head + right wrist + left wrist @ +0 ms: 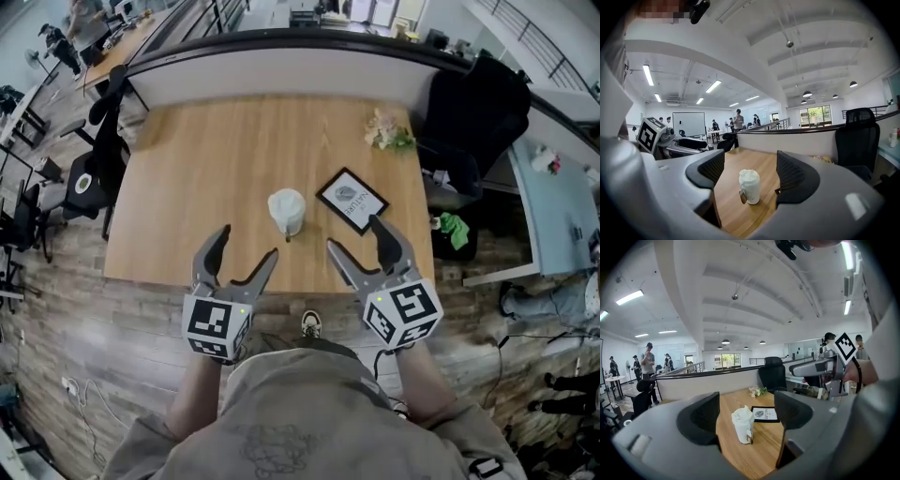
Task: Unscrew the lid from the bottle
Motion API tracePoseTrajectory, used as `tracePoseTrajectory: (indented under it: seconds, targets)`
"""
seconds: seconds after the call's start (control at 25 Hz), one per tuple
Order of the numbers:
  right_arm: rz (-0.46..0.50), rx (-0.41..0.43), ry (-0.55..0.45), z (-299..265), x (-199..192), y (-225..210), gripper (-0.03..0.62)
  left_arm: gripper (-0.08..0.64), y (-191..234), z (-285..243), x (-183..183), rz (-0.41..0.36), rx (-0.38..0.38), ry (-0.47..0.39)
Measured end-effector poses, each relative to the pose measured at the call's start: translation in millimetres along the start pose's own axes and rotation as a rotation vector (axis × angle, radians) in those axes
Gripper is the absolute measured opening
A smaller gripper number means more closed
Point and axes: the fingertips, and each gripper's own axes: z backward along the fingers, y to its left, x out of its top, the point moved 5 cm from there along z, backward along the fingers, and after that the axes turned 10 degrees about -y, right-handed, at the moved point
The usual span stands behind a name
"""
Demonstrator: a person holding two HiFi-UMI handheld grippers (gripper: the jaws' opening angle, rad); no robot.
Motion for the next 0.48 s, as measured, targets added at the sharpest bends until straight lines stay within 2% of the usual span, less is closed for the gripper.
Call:
tracePoseTrajectory:
  seconds: [0.28,0.48]
  targets:
    - [-0.049,0.019,0.028,-19.0,-15.1,-16.2,0.337,0.367,2.7,-19.2,-12.3,0.008,0.006,0.036]
    - [-0.052,0.031,0.045,-38.6,-22.4,-15.9,0.337,0.390,8.1,-33.1,-33.0,0.014,-0.026,0.068]
